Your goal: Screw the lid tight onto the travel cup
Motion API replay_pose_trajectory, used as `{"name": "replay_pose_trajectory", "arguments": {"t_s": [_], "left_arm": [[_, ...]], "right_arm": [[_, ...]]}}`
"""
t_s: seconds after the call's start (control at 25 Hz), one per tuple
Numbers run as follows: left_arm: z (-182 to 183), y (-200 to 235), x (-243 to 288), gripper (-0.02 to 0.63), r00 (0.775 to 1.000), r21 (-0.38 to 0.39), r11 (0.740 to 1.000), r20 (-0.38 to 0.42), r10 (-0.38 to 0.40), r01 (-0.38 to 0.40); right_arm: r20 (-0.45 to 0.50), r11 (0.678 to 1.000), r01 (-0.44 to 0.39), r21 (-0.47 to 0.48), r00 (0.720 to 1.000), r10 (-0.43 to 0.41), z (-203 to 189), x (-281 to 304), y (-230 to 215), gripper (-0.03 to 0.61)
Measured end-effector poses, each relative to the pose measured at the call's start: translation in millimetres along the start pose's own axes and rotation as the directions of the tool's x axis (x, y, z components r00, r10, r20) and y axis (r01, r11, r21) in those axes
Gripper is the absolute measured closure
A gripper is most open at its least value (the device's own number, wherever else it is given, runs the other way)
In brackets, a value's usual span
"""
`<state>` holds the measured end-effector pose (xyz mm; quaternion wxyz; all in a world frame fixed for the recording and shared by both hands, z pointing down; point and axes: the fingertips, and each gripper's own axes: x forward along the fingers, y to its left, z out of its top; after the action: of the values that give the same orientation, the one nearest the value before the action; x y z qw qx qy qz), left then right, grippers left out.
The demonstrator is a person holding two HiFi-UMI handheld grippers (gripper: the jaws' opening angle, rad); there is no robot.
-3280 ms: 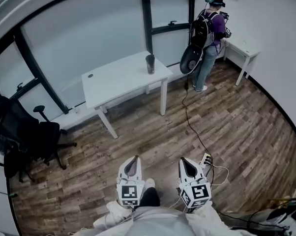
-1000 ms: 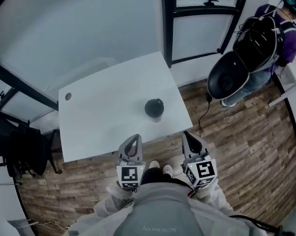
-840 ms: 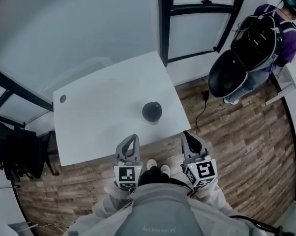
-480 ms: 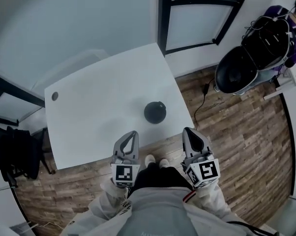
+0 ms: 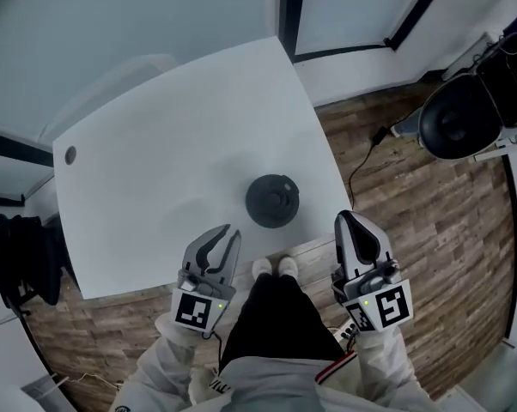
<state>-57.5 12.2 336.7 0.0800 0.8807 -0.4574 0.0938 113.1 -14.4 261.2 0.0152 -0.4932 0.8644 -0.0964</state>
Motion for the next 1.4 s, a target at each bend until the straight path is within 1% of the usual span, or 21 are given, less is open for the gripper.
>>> {"name": "replay_pose_trajectory", "arguments": {"t_s": [0.08,0.12,0.2,0.32,0.4,0.52,0.72,0.92,1.0,1.08,1.2,1.28,1.32,1.36,1.4], "left_arm": [[-12,-1,16,0.402,0.995,0.0,0.995,-0.004,-0.097,0.097],[-18,-2,23,0.347,0.99,0.01,0.99,-0.007,-0.139,0.139],[-28,-7,35,0.308,0.981,0.023,0.981,-0.008,-0.195,0.195],[-41,-11,51,0.243,0.969,-0.011,0.969,0.015,-0.248,0.248],[-47,-13,63,0.208,0.958,0.009,0.958,0.023,-0.286,0.286],[-49,-17,80,0.199,0.947,0.072,0.946,0.026,-0.32,0.317],[-49,-24,94,0.2,0.937,0.126,0.931,0.029,-0.349,0.342],[-46,-23,102,0.202,0.941,0.118,0.938,0.054,-0.335,0.327],[-46,-24,103,0.206,0.94,0.13,0.935,0.053,-0.338,0.329],[-45,-25,104,0.227,0.937,0.139,0.932,0.057,-0.346,0.336],[-45,-26,103,0.229,0.933,0.141,0.928,0.058,-0.356,0.346],[-45,-27,103,0.229,0.927,0.146,0.922,0.056,-0.37,0.359],[-45,-27,103,0.229,0.924,0.147,0.918,0.056,-0.379,0.368],[-44,-27,103,0.229,0.92,0.147,0.914,0.057,-0.389,0.377],[-44,-28,103,0.229,0.915,0.147,0.91,0.056,-0.4,0.389]], "right_arm": [[-0.002,1.0,0.001,0.012,1.0,-0.001,-12,11,-6,0.555],[-0.001,1.0,0.001,0.019,1.0,-0.001,-17,15,-8,0.557],[-0.001,0.999,-0.001,0.034,1.0,0.001,-27,16,-13,0.555],[0.001,0.998,-0.018,0.062,1.0,0.018,-46,17,-20,0.555],[0.01,0.996,-0.032,0.081,0.999,0.032,-56,19,-23,0.555],[0.022,0.995,-0.047,0.084,0.999,0.046,-64,24,-27,0.555],[0.036,0.99,-0.09,0.106,0.996,0.087,-64,29,-28,0.555],[0.037,0.986,-0.134,0.103,0.991,0.131,-61,29,-24,0.555],[0.041,0.984,-0.146,0.102,0.989,0.142,-59,30,-23,0.555],[0.049,0.98,-0.167,0.104,0.985,0.162,-57,31,-20,0.555],[0.063,0.967,-0.235,0.093,0.971,0.23,-51,33,-12,0.555],[0.072,0.945,-0.316,0.08,0.948,0.311,-43,36,-3,0.547],[0.073,0.928,-0.366,0.073,0.93,0.361,-39,39,4,0.507],[0.07,0.906,-0.418,0.065,0.908,0.413,-36,41,11,0.414],[0.06,0.882,-0.468,0.052,0.883,0.465,-34,44,19,0.346]]}}
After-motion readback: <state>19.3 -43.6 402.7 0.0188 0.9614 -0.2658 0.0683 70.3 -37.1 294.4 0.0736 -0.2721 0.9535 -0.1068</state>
